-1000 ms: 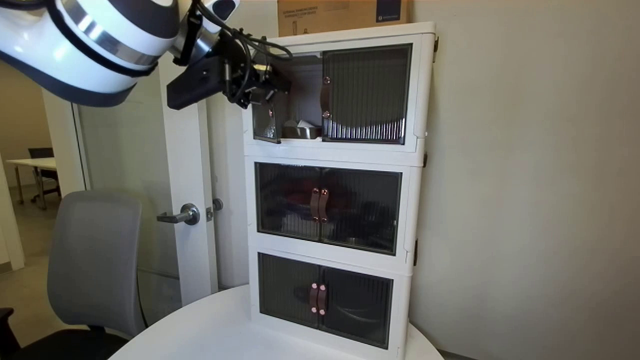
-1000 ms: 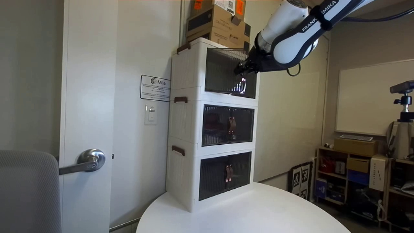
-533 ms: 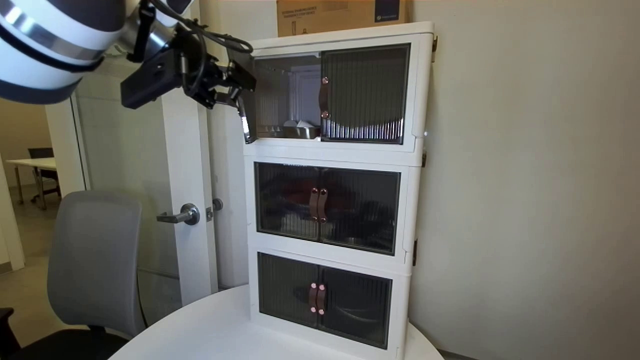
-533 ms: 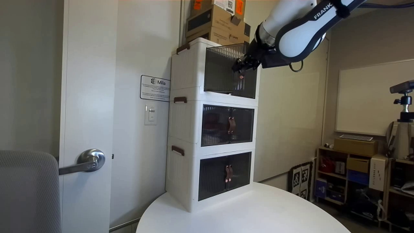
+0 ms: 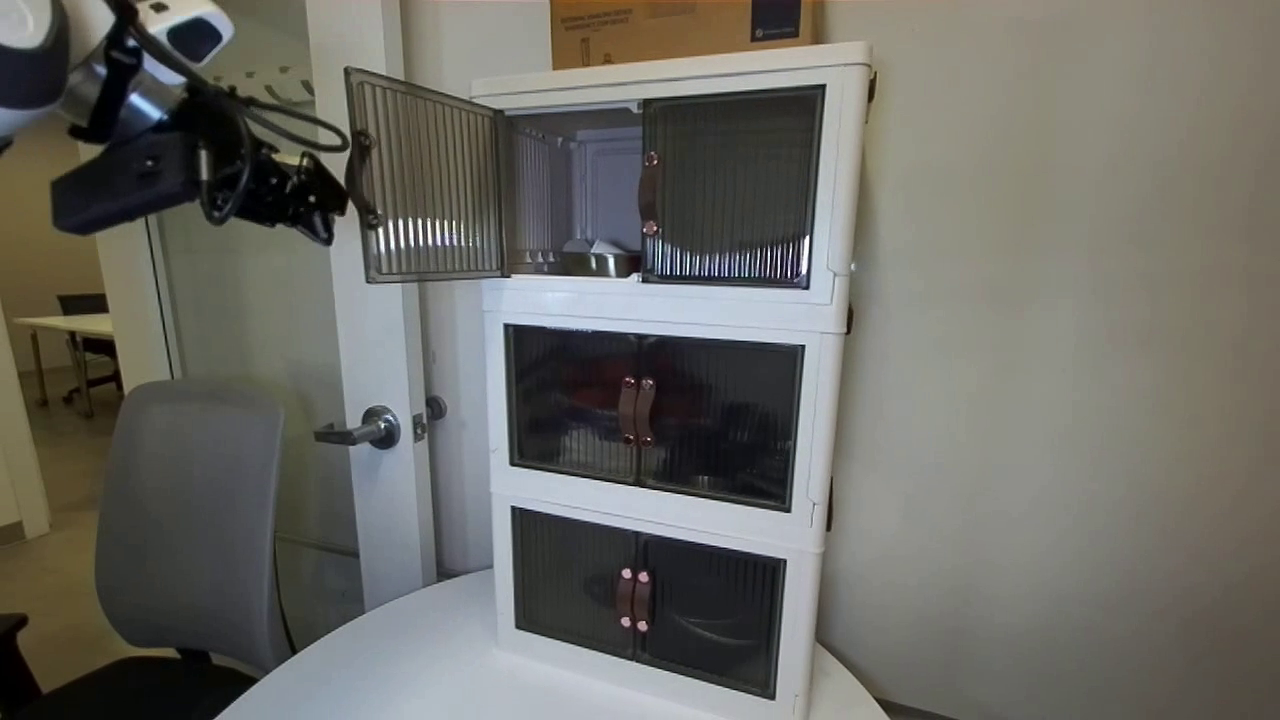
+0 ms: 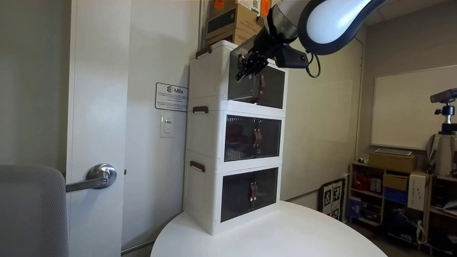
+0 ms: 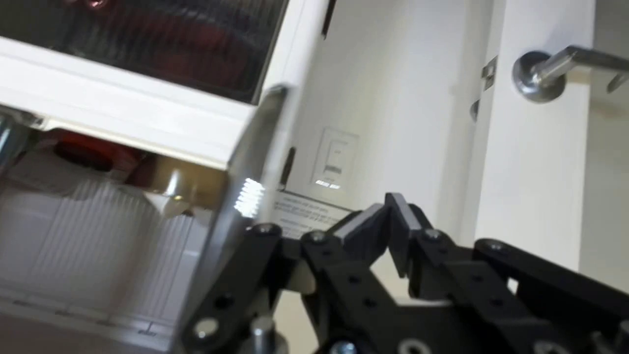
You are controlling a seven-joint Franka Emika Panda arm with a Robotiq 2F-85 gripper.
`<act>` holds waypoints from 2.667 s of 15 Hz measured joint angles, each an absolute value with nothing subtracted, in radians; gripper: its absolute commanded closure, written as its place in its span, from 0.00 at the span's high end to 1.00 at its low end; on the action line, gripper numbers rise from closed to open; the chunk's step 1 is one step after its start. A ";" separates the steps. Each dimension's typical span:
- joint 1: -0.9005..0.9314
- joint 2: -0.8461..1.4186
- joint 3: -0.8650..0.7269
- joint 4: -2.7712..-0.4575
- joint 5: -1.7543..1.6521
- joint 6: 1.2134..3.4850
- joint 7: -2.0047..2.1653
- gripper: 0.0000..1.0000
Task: Open the cabinet doors
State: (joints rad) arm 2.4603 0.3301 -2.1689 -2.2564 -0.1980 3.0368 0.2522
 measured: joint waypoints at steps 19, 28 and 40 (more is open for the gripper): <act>2.302 0.311 -2.052 -2.261 0.075 2.430 -0.041 1.00; 2.087 0.406 -2.101 -2.155 0.315 2.224 -0.161 1.00; 1.811 0.428 -2.082 -1.983 0.379 2.322 -0.243 1.00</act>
State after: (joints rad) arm 1.8112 0.4280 -2.0824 -1.9832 0.3794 2.3223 -0.2427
